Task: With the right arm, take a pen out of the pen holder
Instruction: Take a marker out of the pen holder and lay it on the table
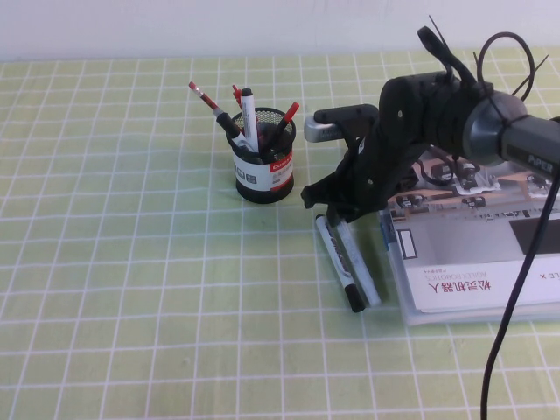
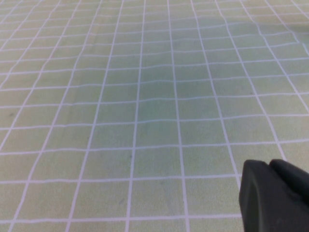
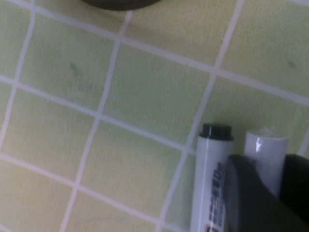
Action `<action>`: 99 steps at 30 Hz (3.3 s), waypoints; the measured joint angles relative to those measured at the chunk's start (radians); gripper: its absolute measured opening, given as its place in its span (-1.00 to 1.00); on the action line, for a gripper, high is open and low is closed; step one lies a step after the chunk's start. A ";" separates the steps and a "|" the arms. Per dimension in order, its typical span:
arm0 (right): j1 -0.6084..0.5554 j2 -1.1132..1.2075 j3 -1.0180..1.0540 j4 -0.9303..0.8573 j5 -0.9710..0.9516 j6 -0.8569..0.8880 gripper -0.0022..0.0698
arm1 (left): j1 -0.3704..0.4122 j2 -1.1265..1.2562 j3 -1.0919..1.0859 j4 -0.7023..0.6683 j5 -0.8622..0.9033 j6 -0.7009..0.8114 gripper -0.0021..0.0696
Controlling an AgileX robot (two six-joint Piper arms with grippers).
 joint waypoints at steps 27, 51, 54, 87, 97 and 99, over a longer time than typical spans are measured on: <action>0.072 -0.390 0.211 -0.079 -0.003 0.002 -0.83 | 0.000 0.000 0.000 0.000 0.000 0.000 -0.96; 0.073 -1.331 0.917 -0.099 0.095 0.008 -0.97 | 0.000 0.000 0.000 0.000 0.000 0.000 -0.96; 0.073 -1.378 0.965 -0.135 0.067 0.008 -0.97 | 0.000 0.000 0.000 0.000 0.000 0.000 -0.96; -0.501 -2.114 1.809 -0.219 -0.771 0.008 -0.97 | 0.000 0.000 0.000 0.000 0.000 0.000 -0.96; -0.477 -2.190 1.809 -0.208 -0.578 0.008 -0.97 | 0.000 0.000 0.000 0.000 0.000 0.000 -0.96; -0.477 -2.190 1.809 -0.207 -0.571 0.008 -0.97 | 0.000 0.000 0.000 0.000 0.000 0.000 -0.96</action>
